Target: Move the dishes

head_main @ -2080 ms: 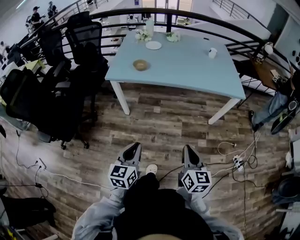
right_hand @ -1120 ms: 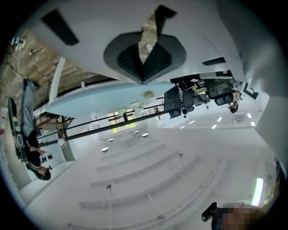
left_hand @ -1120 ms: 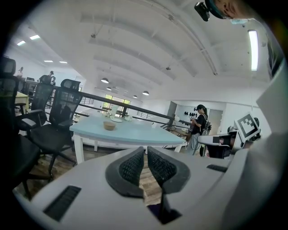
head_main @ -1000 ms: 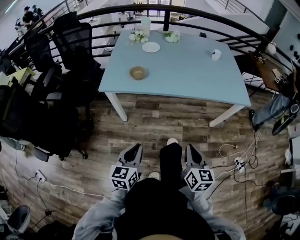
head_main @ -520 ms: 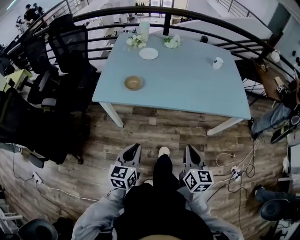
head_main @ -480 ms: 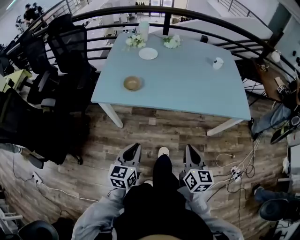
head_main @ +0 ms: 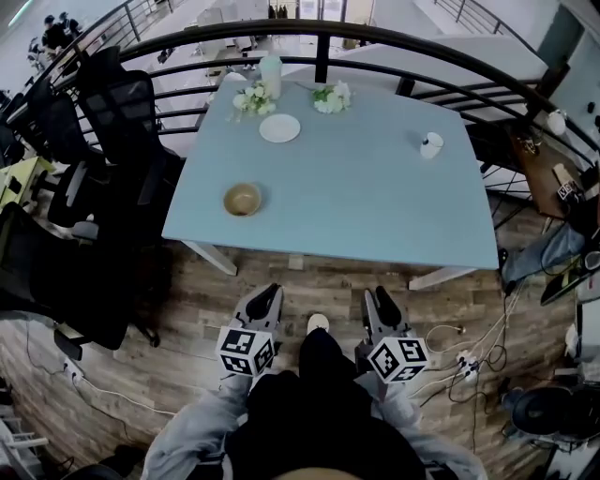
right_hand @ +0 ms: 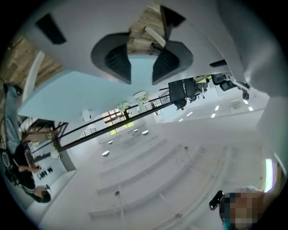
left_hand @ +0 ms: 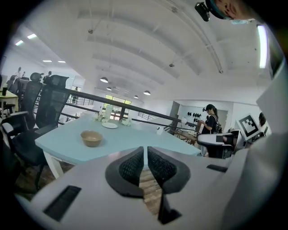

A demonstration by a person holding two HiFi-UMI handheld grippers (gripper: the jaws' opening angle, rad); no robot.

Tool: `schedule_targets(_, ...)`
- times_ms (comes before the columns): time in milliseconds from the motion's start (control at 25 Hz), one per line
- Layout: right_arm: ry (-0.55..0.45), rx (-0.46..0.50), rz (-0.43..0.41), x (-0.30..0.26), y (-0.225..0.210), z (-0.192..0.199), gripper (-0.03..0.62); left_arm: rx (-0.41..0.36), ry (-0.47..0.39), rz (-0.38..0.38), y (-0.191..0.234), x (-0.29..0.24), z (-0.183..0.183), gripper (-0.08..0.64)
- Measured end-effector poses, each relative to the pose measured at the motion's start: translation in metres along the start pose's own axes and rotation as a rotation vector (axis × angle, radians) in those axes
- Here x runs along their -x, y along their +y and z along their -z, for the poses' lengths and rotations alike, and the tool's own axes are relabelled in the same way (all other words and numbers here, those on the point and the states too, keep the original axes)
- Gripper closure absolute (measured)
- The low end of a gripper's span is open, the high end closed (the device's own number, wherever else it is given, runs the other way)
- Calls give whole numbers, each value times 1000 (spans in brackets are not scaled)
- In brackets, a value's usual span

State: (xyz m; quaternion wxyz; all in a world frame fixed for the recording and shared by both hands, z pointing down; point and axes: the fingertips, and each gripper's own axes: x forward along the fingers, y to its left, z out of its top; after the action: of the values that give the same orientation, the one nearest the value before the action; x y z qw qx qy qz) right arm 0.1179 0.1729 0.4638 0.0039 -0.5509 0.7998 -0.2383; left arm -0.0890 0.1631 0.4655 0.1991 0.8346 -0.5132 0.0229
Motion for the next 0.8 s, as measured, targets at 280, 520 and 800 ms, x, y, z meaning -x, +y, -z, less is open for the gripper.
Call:
schedule_targets(280,-8,-76,-62,-53,-33,-25,338,-13,-19,-35,12,-51,-25,522)
schedule_targets(520,17,-108,-121,-100,-44,-40,337,-2,-56,-103,37,-80,-39,522)
schedule_targets(800,40,-150,-175,-131,-60,-53,337,-3,-86,-105,39,-117,-50,522)
